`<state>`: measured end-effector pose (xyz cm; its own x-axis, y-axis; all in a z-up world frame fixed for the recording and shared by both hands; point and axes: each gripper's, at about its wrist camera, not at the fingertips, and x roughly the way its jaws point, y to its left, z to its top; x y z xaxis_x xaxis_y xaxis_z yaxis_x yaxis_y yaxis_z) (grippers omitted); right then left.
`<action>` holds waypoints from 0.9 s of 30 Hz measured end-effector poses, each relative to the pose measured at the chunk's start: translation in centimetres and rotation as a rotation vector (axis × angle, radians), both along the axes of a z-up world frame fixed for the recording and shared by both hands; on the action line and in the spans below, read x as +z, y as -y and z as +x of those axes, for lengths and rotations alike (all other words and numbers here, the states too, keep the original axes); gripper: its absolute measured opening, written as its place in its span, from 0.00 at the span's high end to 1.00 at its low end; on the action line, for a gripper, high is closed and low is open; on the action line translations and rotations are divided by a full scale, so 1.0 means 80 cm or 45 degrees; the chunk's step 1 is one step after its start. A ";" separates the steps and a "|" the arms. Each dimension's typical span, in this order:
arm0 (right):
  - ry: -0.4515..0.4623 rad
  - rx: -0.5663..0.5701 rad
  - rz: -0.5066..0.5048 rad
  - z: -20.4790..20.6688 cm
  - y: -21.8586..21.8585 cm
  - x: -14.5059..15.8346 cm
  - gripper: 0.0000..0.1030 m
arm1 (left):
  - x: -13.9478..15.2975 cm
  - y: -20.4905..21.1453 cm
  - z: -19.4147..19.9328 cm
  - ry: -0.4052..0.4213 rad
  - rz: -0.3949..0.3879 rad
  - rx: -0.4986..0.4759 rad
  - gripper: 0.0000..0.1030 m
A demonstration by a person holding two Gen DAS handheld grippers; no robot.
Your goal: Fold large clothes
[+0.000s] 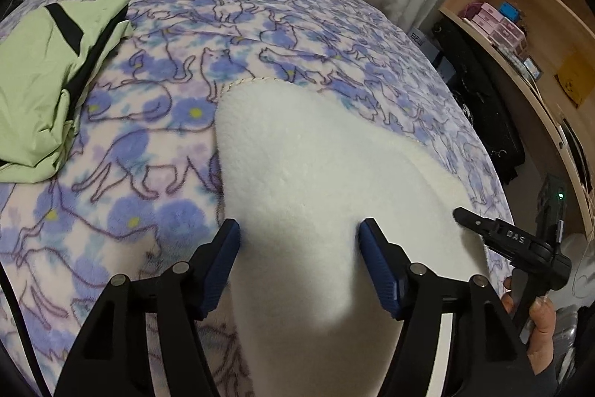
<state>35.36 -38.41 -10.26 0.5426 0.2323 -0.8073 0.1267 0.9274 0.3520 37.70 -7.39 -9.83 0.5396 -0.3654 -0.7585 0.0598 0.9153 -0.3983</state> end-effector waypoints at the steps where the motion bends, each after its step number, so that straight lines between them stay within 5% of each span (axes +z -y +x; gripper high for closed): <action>1: 0.009 -0.002 -0.014 -0.005 -0.001 0.006 0.58 | 0.003 -0.001 -0.003 -0.001 0.008 0.006 0.37; 5: 0.144 0.076 -0.098 -0.049 -0.027 0.050 0.58 | 0.024 0.001 -0.033 0.054 0.044 -0.007 0.39; 8: 0.200 0.214 -0.102 -0.087 -0.064 0.068 0.58 | 0.039 0.015 -0.073 0.099 0.081 -0.074 0.59; 10: 0.207 0.311 -0.068 -0.111 -0.090 0.071 0.58 | 0.043 0.024 -0.098 0.113 0.114 -0.103 0.67; 15: 0.182 0.456 -0.035 -0.152 -0.135 0.051 0.58 | 0.031 0.043 -0.146 0.100 0.107 -0.148 0.67; 21: 0.157 0.352 -0.210 -0.164 -0.108 0.019 0.59 | 0.019 0.042 -0.160 0.152 0.225 -0.105 0.67; 24: 0.165 0.299 -0.099 -0.175 -0.065 0.020 0.65 | 0.012 0.026 -0.159 0.114 0.160 -0.079 0.65; 27: 0.179 0.256 -0.183 -0.191 -0.056 0.025 0.66 | 0.009 0.016 -0.162 0.096 0.108 -0.055 0.65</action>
<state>20.11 -33.90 -8.28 0.6062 0.2351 -0.7597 -0.1055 0.9706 0.2162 24.76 -8.66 -9.10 0.5813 -0.3255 -0.7457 0.1265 0.9415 -0.3124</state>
